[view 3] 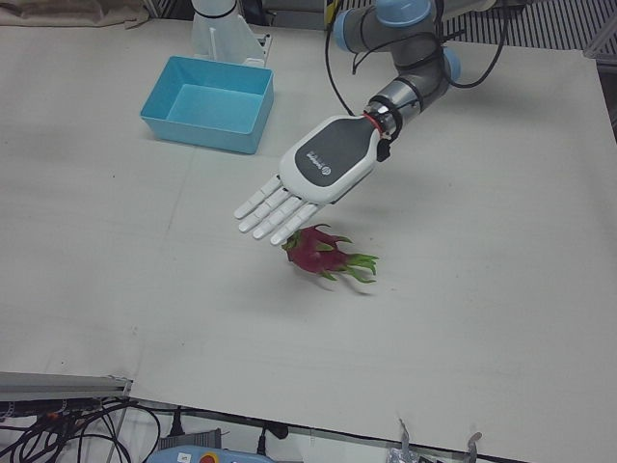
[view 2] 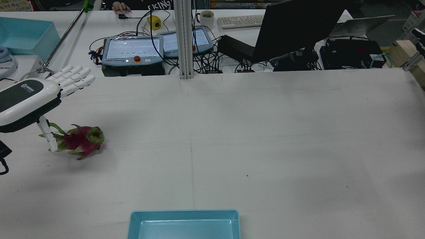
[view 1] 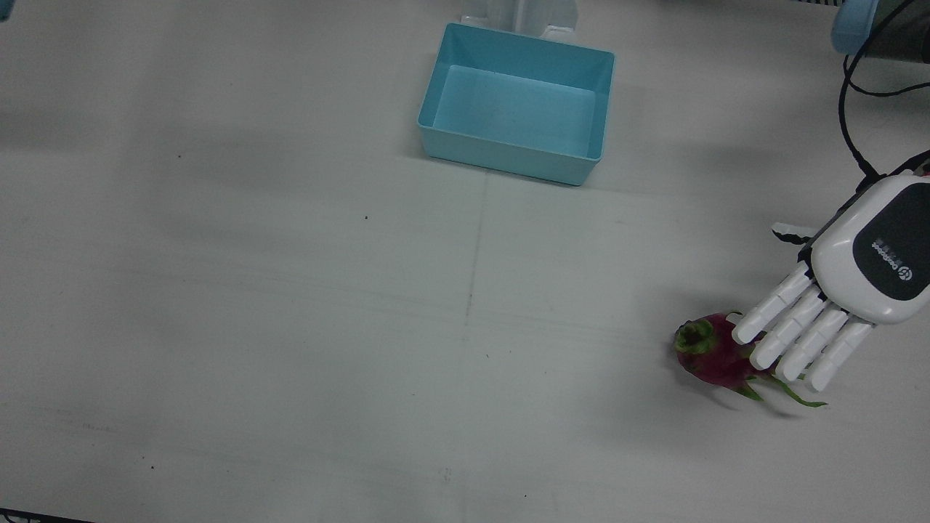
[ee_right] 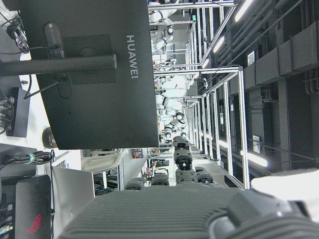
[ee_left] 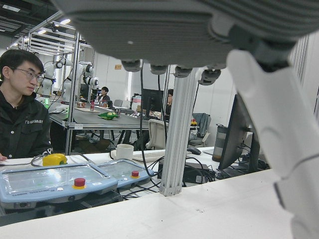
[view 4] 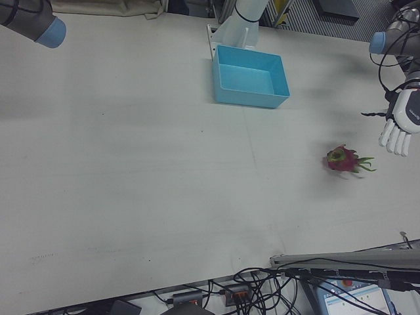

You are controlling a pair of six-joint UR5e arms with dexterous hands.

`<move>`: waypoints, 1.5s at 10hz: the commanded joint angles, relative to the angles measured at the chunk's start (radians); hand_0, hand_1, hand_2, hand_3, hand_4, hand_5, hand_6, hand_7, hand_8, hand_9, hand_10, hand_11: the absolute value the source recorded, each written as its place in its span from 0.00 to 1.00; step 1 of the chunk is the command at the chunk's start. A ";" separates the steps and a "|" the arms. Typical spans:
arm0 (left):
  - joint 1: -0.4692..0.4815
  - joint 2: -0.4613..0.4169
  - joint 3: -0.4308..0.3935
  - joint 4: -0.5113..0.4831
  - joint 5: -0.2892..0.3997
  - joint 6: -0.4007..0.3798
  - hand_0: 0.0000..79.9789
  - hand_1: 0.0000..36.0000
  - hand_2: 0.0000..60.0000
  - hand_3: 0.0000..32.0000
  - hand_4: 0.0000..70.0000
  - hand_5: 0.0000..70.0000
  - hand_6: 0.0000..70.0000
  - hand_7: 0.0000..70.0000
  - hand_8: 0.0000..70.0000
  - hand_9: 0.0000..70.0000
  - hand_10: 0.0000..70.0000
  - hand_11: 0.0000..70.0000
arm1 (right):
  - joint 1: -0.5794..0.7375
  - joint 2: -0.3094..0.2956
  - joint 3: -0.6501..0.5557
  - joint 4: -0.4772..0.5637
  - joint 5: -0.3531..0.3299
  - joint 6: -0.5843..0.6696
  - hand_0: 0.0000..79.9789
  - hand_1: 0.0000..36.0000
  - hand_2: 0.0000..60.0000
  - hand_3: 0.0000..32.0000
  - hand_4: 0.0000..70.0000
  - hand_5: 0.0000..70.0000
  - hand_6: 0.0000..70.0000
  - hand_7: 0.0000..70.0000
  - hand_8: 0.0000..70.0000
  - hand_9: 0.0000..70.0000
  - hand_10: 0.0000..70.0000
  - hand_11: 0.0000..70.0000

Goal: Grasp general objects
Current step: 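Lower the left hand over the dragon fruit with fingers open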

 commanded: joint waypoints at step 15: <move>0.144 -0.215 0.259 0.388 -0.087 0.311 0.65 0.75 0.33 1.00 0.00 0.00 0.00 0.00 0.00 0.00 0.00 0.00 | 0.000 0.000 0.000 0.000 0.000 0.000 0.00 0.00 0.00 0.00 0.00 0.00 0.00 0.00 0.00 0.00 0.00 0.00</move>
